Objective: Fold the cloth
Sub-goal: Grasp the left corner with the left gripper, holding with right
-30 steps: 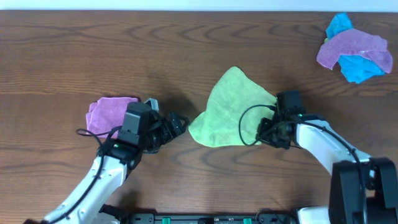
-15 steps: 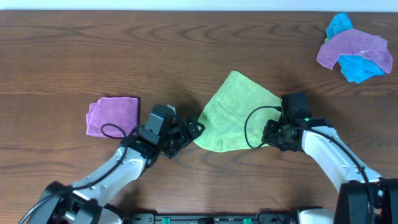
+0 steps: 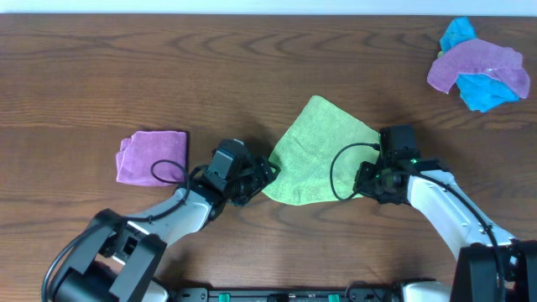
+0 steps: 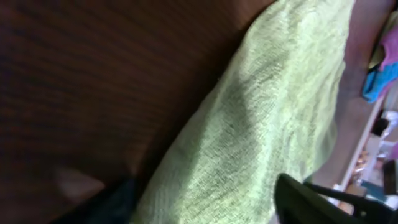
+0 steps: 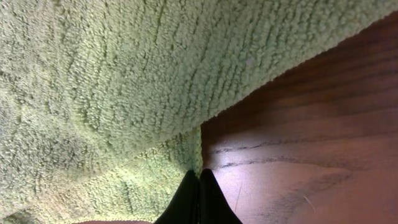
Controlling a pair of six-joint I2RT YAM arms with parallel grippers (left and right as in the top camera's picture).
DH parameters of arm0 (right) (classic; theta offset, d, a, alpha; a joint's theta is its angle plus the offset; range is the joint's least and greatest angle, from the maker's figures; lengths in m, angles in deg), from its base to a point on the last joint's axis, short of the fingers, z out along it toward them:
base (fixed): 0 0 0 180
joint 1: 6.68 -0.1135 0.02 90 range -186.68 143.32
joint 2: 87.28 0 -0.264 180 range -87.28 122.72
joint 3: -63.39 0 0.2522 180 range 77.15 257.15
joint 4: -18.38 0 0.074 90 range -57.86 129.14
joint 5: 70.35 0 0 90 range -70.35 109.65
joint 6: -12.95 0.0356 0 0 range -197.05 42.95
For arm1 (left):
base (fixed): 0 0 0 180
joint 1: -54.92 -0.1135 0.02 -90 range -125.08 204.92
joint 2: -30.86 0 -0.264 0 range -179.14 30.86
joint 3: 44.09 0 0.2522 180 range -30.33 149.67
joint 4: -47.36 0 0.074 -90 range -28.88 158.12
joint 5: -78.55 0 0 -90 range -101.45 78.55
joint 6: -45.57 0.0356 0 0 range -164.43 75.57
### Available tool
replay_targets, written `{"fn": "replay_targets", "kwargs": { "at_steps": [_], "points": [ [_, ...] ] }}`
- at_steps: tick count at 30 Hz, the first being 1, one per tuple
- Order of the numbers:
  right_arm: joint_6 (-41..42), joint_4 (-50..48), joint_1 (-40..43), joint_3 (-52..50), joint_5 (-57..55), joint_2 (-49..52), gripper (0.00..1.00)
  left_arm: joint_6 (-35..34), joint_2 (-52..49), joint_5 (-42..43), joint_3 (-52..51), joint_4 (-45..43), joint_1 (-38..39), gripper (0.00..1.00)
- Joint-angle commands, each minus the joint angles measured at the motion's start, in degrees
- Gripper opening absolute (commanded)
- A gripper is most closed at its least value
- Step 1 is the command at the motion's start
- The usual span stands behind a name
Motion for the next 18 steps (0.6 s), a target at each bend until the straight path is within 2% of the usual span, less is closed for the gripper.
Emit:
{"fn": "replay_targets", "kwargs": {
  "at_steps": [1, 6, 10, 16, 18],
  "points": [
    [-0.6, 0.4, 0.5, -0.4, -0.1, -0.7, 0.01, -0.9, -3.6, -1.5, -0.1, 0.8, 0.5, 0.62],
    [-0.6, 0.4, 0.5, -0.4, -0.1, -0.7, 0.01, -1.2, -6.0, -1.5, -0.1, -0.4, 1.8, 0.43],
    [-0.4, 0.4, 0.5, -0.4, 0.8, -0.7, 0.01, -1.2, -6.9, -1.7, -0.1, -2.6, 2.9, 0.20],
    [-0.4, 0.5, 0.5, -0.4, 0.9, -0.7, 0.01, 0.4, -7.2, -1.5, -0.1, -1.8, 3.0, 0.06],
    [-0.4, 0.6, 0.5, -0.4, 0.9, -0.7, 0.01, 1.5, -7.2, -1.5, -0.1, -1.3, 3.0, 0.06]
  ]
}}
